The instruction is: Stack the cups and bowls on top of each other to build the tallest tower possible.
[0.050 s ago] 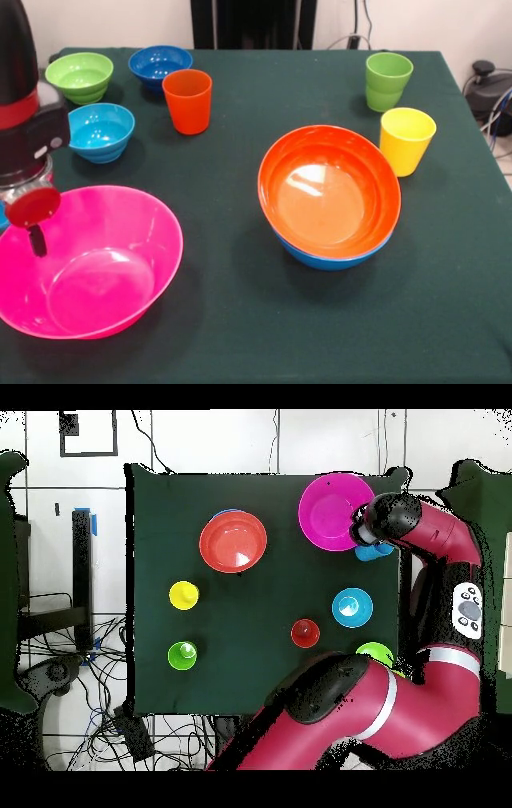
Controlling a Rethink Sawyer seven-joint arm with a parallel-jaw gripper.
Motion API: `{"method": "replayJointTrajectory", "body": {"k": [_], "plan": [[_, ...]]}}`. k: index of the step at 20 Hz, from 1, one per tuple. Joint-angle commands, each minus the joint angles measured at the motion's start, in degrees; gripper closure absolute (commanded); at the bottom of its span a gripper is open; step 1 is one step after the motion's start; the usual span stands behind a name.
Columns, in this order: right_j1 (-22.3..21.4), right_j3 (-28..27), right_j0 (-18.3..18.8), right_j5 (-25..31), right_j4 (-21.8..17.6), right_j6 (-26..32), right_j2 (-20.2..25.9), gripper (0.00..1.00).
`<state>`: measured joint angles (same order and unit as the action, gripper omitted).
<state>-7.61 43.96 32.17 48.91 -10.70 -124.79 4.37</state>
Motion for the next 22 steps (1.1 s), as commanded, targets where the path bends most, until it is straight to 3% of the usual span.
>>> {"method": "replayJointTrajectory", "body": {"k": [1,8,9,22], "plan": [[4.0,-0.7,0.2,-5.0,-4.7,13.4,4.9,0.0],[3.5,1.0,0.5,-7.3,-3.7,11.1,4.5,0.0],[3.5,1.0,0.5,-7.2,-3.7,10.9,4.4,1.0],[3.0,2.2,0.2,-9.7,-3.5,8.8,4.2,1.0]]}}
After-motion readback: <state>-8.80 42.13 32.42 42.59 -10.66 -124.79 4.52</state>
